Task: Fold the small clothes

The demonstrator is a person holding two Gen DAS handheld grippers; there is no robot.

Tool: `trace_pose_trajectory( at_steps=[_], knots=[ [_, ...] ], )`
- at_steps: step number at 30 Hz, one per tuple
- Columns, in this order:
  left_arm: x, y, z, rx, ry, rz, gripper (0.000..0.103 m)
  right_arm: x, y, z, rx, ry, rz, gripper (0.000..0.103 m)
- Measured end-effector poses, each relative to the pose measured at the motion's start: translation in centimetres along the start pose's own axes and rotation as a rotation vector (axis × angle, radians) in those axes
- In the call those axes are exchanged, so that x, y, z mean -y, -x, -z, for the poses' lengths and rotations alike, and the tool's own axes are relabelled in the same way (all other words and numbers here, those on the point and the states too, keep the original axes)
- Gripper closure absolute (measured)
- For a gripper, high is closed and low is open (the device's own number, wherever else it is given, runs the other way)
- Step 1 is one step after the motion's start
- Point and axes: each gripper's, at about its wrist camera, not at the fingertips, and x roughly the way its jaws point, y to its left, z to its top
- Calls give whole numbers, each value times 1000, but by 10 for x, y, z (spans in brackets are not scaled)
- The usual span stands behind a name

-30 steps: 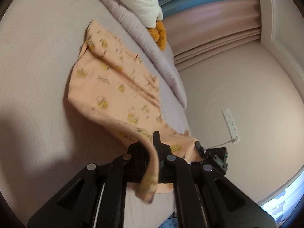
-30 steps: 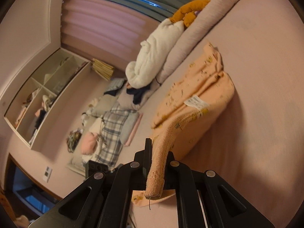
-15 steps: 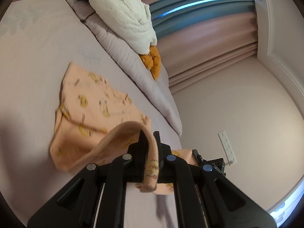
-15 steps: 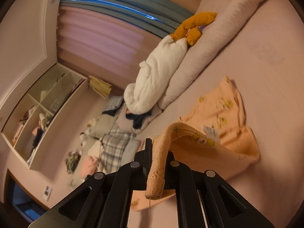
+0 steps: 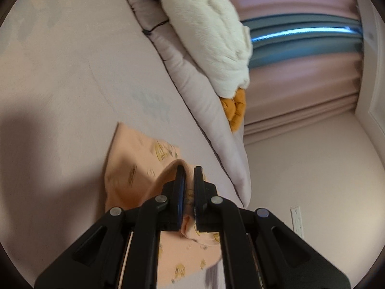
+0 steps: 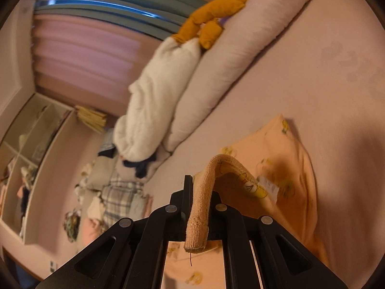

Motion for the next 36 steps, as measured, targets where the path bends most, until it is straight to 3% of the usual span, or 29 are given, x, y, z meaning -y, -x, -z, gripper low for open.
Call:
trace_pose_trajectory(
  at_steps=[4, 7, 8, 9, 11, 14, 17, 23, 25, 29, 32, 33, 36],
  knots=[
    [-3, -22, -20, 5, 13, -35, 100, 10, -22, -18, -12, -29, 54, 95],
    [-4, -33, -32, 24, 18, -77, 99, 24, -35, -33, -13, -120, 107, 94],
    [-7, -36, -38, 38, 22, -131, 99, 32, -37, -36, -8, -176, 116, 79],
    [-8, -40, -42, 49, 27, -167, 99, 37, -39, -39, -2, -204, 125, 55],
    [-13, -39, -49, 73, 21, -252, 99, 47, -35, -45, 30, -268, 171, 38],
    [-13, -30, -51, 86, -12, -286, 99, 49, -17, -50, 81, -266, 185, 38],
    [-6, -21, -45, 69, -71, -293, 99, 32, 3, -47, 103, -127, 230, 38],
    [26, -24, -9, -57, -262, -265, 99, -12, 23, 1, -5, 244, 316, 39],
    [35, -27, 15, -122, -332, -246, 98, -23, 24, 29, -64, 364, 346, 44],
    [37, -42, 52, -206, -477, -342, 96, -21, 22, 62, -153, 483, 426, 49],
    [8, -46, 65, -260, -432, -393, 96, -4, 24, 72, -192, 473, 509, 52],
    [1, -44, 66, -267, -411, -377, 96, 0, 29, 75, -189, 476, 521, 58],
    [-9, -20, 67, -257, -366, -321, 95, -1, 40, 74, -174, 456, 506, 58]
  ],
)
